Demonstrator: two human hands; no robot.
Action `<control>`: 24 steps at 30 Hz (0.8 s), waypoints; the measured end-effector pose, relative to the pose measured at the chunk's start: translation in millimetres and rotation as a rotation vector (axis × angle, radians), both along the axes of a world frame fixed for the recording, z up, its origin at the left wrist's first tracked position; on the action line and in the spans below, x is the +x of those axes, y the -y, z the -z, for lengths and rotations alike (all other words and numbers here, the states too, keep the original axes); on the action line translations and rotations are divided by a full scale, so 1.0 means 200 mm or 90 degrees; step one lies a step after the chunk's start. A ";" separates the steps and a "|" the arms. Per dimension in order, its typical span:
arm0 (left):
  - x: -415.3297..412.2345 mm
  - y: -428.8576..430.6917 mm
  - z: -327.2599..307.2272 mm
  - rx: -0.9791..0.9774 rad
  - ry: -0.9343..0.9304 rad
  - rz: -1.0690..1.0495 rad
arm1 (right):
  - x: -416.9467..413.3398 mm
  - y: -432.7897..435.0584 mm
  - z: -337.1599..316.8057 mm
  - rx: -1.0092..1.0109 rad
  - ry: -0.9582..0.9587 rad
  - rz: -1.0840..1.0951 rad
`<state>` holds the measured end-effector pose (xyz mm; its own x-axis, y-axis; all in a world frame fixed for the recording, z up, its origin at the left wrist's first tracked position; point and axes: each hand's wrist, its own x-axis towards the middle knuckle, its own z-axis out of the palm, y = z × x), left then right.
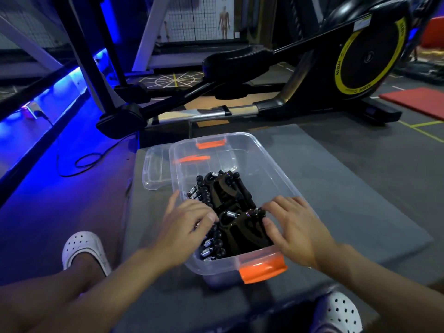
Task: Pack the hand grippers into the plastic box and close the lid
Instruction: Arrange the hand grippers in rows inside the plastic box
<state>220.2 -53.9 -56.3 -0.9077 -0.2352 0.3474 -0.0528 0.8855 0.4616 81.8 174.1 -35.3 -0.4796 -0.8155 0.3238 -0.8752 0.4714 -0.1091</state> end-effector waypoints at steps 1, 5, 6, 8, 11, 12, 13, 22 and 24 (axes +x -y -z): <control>-0.01 -0.03 0.00 -0.009 0.001 0.007 | -0.04 -0.02 0.00 0.002 -0.002 -0.002; -0.02 -0.03 -0.02 -0.051 0.025 0.126 | -0.14 -0.06 -0.01 0.014 0.023 0.014; -0.04 0.01 -0.02 -0.044 0.021 0.138 | -0.13 -0.06 -0.01 0.012 0.028 0.042; -0.09 0.11 -0.03 -0.020 -0.008 0.105 | -0.06 -0.03 0.01 -0.025 0.048 0.131; -0.15 0.19 0.01 -0.016 -0.040 0.054 | 0.10 0.07 0.03 -0.119 0.142 0.206; -0.16 0.18 0.04 -0.016 -0.058 0.052 | 0.13 0.10 0.04 -0.118 0.130 0.203; -0.16 0.17 0.05 -0.012 -0.071 0.051 | 0.15 0.11 0.05 -0.107 0.099 0.204; -0.19 -0.17 0.04 -0.006 -0.111 -0.090 | -0.14 -0.07 0.04 -0.093 0.078 0.136; -0.23 -0.29 0.03 -0.035 -0.078 -0.134 | -0.25 -0.13 0.03 -0.068 0.082 0.132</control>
<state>174.6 4.3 -62.1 -0.7915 -0.3921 0.4689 -0.1855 0.8850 0.4270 31.3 199.5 -40.9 -0.6762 -0.6593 0.3287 -0.7363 0.6195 -0.2723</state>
